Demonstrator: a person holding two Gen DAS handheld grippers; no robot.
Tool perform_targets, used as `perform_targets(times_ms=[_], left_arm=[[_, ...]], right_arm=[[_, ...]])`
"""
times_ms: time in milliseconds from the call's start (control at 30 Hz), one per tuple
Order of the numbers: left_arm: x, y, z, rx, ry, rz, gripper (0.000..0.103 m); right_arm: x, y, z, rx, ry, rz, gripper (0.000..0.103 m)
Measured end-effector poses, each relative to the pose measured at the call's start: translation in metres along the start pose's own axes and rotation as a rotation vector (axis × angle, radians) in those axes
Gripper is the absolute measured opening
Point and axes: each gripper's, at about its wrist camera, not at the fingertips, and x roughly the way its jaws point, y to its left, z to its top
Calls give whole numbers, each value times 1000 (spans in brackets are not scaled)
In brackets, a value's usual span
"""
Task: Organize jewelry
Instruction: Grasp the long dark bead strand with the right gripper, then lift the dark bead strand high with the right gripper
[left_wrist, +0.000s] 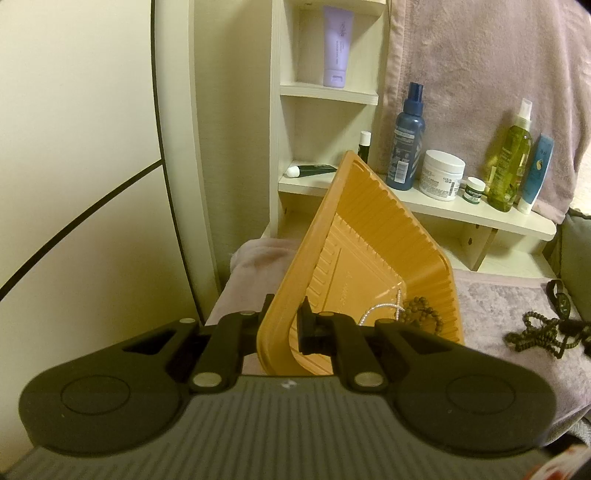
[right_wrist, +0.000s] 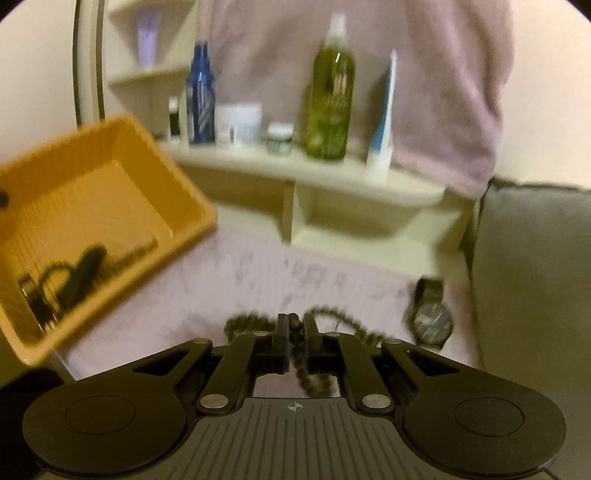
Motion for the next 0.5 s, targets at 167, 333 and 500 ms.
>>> perform_targets(times_ms=[167, 333, 500], left_arm=[[0, 0, 0, -4, -3, -1, 9], [-1, 0, 0, -5, -5, -5, 9], [-1, 1, 0, -6, -5, -5, 9]], right_arm=[[-31, -13, 29, 27, -86, -10, 7], [-60, -18, 59, 27, -173, -15, 7], [-89, -19, 91, 1, -258, -8, 7]])
